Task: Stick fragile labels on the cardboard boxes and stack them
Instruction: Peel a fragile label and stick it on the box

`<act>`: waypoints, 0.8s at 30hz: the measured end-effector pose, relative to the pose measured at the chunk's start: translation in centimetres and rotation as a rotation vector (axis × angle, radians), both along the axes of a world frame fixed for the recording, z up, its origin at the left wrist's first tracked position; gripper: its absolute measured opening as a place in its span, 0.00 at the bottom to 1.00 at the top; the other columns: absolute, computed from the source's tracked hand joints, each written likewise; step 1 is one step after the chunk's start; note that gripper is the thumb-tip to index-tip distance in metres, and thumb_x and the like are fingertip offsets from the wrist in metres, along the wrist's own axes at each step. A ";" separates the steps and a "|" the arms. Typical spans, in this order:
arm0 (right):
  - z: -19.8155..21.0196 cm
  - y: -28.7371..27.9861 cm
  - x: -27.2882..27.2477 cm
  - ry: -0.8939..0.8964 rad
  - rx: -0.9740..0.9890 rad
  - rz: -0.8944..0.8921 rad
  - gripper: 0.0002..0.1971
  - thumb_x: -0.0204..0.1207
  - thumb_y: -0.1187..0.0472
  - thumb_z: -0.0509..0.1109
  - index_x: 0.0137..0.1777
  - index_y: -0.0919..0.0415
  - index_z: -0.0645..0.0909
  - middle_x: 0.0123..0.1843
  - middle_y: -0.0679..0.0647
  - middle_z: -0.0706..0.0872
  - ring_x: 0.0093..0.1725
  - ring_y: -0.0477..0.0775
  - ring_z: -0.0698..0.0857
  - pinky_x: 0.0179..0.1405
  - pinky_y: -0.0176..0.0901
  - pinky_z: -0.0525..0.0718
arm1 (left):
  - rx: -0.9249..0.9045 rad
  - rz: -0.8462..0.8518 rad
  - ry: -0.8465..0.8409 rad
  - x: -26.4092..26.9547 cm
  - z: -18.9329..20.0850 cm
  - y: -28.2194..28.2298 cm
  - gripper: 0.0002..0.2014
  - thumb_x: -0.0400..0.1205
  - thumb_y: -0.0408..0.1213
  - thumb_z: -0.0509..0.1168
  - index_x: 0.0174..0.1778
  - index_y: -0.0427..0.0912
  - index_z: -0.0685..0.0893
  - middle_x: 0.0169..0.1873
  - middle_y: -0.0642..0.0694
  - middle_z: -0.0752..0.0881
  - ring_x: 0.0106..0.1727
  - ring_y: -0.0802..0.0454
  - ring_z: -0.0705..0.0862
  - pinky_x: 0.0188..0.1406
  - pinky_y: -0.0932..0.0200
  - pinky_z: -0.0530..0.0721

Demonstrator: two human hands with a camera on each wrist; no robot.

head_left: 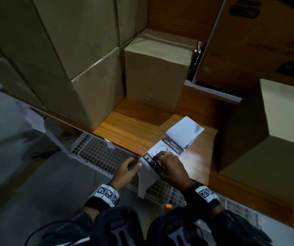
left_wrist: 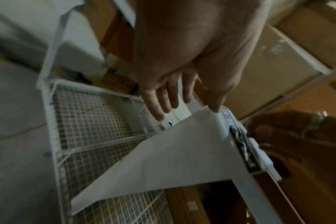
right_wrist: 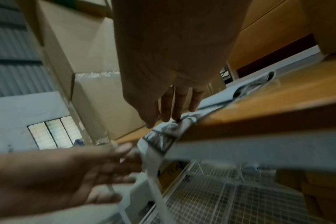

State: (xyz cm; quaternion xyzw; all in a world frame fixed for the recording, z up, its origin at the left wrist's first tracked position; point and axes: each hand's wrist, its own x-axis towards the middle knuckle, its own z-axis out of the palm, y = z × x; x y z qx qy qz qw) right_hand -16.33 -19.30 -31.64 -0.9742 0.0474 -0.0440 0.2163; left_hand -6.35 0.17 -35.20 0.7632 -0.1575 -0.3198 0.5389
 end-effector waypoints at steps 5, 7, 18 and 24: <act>-0.5 0.7 -1.3 -0.004 -0.040 -0.006 0.11 0.81 0.53 0.70 0.61 0.52 0.84 0.58 0.50 0.84 0.55 0.54 0.82 0.49 0.50 0.80 | -0.021 -0.023 0.009 -0.3 -1.0 0.2 0.12 0.84 0.48 0.72 0.59 0.48 0.88 0.55 0.49 0.91 0.61 0.52 0.88 0.65 0.45 0.87; -0.2 0.8 -1.8 0.009 -0.036 -0.009 0.12 0.81 0.54 0.72 0.62 0.52 0.84 0.59 0.51 0.85 0.55 0.54 0.82 0.49 0.50 0.80 | -0.060 -0.004 0.019 -0.9 -1.0 0.4 0.17 0.81 0.55 0.72 0.56 0.47 0.89 0.53 0.47 0.92 0.58 0.50 0.89 0.63 0.42 0.87; -0.4 1.4 -2.3 0.015 -0.135 -0.041 0.15 0.80 0.42 0.73 0.62 0.47 0.84 0.55 0.46 0.85 0.55 0.53 0.82 0.47 0.45 0.66 | -0.206 0.053 0.105 -2.9 0.8 -0.5 0.07 0.86 0.33 0.68 0.57 0.39 0.90 0.49 0.46 0.92 0.49 0.59 0.90 0.47 0.65 0.87; 0.6 1.4 -1.5 0.009 -0.162 -0.073 0.14 0.79 0.40 0.73 0.56 0.47 0.87 0.51 0.46 0.86 0.52 0.53 0.83 0.47 0.46 0.66 | -0.259 0.021 0.098 -3.0 1.4 -0.7 0.08 0.86 0.31 0.69 0.58 0.38 0.90 0.52 0.46 0.93 0.57 0.56 0.90 0.56 0.64 0.86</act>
